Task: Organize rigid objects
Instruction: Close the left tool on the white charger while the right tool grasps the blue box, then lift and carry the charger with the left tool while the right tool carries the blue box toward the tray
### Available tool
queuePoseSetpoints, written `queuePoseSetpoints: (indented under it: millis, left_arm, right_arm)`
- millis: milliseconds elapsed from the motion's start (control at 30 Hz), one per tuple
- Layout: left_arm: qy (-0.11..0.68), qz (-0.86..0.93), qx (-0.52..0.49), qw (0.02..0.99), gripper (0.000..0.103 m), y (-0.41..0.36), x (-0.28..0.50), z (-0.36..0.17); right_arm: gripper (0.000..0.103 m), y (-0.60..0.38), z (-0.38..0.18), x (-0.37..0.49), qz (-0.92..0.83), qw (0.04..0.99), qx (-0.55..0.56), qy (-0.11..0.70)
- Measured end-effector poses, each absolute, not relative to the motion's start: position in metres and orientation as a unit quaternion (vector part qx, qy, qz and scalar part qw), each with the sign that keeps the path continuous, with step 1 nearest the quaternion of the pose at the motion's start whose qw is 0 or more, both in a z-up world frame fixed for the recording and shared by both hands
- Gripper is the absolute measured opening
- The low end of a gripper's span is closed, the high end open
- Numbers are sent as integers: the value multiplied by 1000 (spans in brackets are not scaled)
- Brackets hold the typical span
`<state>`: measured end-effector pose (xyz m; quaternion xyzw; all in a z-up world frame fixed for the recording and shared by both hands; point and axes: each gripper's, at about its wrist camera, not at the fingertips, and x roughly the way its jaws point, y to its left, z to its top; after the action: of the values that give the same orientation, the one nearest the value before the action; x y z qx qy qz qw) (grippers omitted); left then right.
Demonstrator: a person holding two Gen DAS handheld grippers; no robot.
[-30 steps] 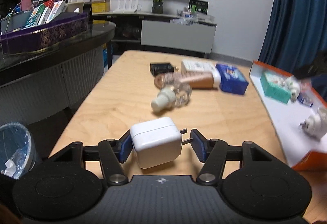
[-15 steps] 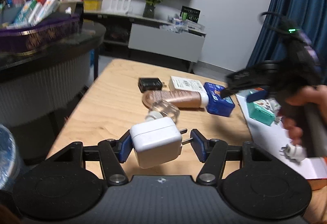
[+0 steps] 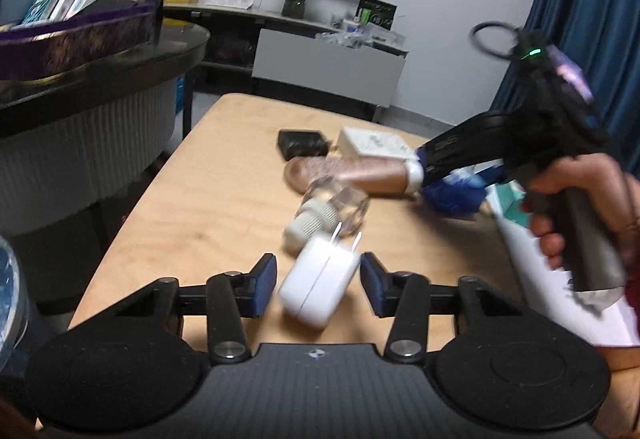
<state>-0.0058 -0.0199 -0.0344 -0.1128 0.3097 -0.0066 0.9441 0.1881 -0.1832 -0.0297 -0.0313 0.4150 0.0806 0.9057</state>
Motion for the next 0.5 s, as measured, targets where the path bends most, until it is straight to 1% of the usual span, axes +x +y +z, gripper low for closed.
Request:
queuePoseSetpoints:
  millis: [33, 100, 133, 200, 233, 267, 300, 333, 433, 500]
  left_arm:
    - [311, -4, -110, 944, 49, -20, -7, -36]
    - [313, -3, -100, 944, 60, -22, -7, -38]
    - [315, -1, -95, 944, 68, -24, -6, -39]
    - [313, 3, -77, 947, 76, -28, -3, -39]
    - [311, 7, -68, 948, 83, -30, -1, -38]
    - [308, 9, -66, 949, 83, -30, 0, -39]
    - [307, 6, -66, 949, 81, -30, 1, -40]
    - [309, 6, -65, 949, 75, -30, 4, -41]
    - [310, -4, -63, 949, 37, -32, 7, -42]
    - [307, -3, -66, 950, 32, -35, 4, -42]
  right_arm:
    - [74, -185, -27, 182, 82, 908, -33, 408]
    - [74, -190, -21, 170, 87, 912, -27, 400]
    - [74, -193, -18, 164, 90, 913, -22, 396]
    - [74, -199, -11, 150, 97, 918, -17, 385]
    - [74, -202, -7, 143, 100, 920, -16, 378]
    - [74, -206, -3, 135, 104, 923, -11, 371]
    - [74, -211, 1, 128, 108, 924, -5, 367]
    - [74, -214, 4, 121, 112, 925, 0, 363]
    - [74, -227, 11, 103, 112, 928, 12, 356]
    - [74, -235, 14, 93, 108, 929, 27, 354]
